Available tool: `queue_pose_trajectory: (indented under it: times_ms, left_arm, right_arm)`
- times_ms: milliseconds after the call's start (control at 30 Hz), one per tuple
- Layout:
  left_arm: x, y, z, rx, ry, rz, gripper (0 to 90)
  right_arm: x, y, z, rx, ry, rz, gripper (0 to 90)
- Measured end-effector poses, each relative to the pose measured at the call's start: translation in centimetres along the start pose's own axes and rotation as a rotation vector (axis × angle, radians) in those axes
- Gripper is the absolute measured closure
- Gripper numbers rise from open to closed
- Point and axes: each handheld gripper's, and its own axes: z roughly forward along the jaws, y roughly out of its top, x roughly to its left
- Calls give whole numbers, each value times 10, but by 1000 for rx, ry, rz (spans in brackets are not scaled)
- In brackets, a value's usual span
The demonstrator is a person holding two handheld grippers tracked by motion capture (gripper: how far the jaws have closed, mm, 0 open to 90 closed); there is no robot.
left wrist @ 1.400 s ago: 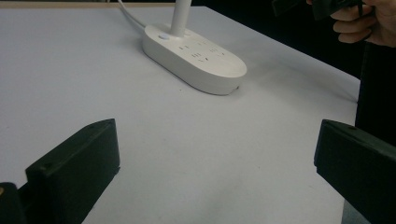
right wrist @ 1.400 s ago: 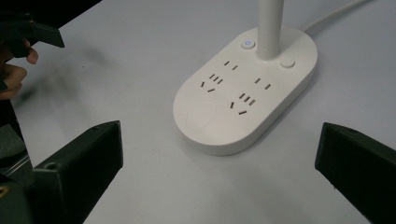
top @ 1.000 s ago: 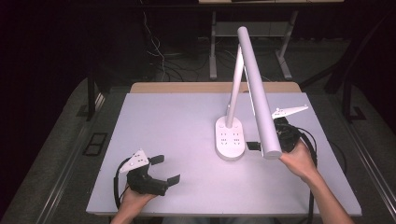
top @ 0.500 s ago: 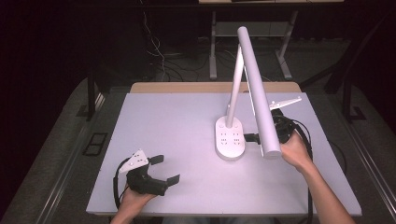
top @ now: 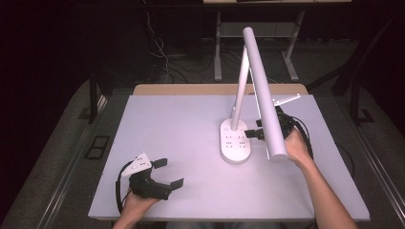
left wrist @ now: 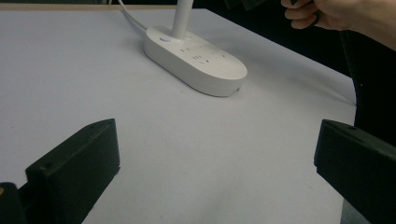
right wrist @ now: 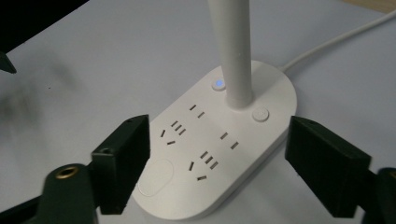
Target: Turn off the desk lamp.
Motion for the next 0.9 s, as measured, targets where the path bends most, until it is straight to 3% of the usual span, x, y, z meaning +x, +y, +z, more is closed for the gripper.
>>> queue_pose_trajectory:
  times_ms: [367,500,633,667,900]
  left_arm:
    - [0,0,1,5,-3,2,0]
    - [0,0,1,4,-4,1,0]
    - [0,0,1,5,-5,2,0]
    - [0,0,1,5,-5,2,0]
    - [0,0,1,5,-5,3,0]
  right_arm:
    - [-15,0,17,27,26,8,425]
    - [-20,2,25,43,38,33,525]
    - [-24,4,30,34,51,39,609]
    - [-25,4,32,27,56,49,665]
    - [-29,5,42,3,40,47,775]
